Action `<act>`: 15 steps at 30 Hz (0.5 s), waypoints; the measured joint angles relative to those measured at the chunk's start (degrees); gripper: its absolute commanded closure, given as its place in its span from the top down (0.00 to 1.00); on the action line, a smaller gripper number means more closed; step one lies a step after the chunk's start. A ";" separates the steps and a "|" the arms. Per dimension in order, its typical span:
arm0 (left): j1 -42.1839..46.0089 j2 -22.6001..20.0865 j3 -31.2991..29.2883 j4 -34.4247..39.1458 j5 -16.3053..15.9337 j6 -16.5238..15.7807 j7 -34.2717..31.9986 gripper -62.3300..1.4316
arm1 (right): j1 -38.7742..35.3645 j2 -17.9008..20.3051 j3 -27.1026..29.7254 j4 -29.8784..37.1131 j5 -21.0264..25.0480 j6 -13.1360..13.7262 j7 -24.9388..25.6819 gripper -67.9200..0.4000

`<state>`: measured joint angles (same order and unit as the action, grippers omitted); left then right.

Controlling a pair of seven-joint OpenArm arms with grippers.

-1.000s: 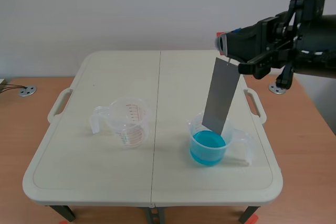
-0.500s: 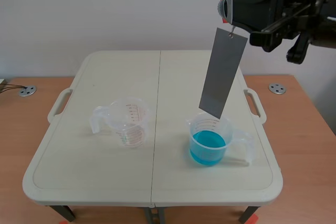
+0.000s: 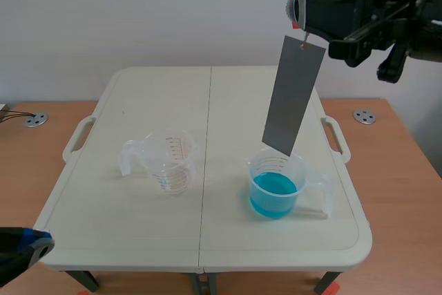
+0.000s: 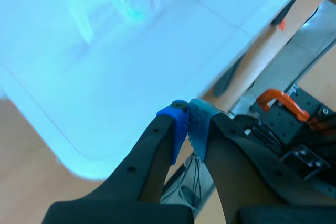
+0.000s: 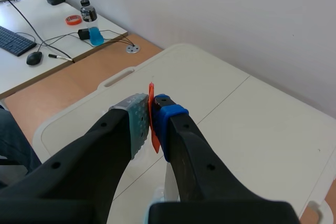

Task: Hold the metal plate by the orange handle, dip it into the blue solution, take it out and point at it, then put the plate back in the beaker on the left.
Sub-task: 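Raise the plate and point at it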

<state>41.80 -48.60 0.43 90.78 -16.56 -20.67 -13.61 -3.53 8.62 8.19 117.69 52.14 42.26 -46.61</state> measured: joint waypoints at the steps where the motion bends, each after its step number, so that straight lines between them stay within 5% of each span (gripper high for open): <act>1: -1.99 -0.04 1.57 0.00 0.00 0.00 0.00 0.07 | 0.00 0.00 0.00 0.00 0.00 0.00 0.00 0.02; 15: -32.98 2.82 25.77 0.00 1.57 -0.55 5.11 0.07 | 0.00 0.00 0.00 0.00 -0.02 0.00 0.00 0.02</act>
<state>8.82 -45.78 26.20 90.78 -14.98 -21.21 -8.49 -3.53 8.62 8.19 117.69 52.12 42.26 -46.61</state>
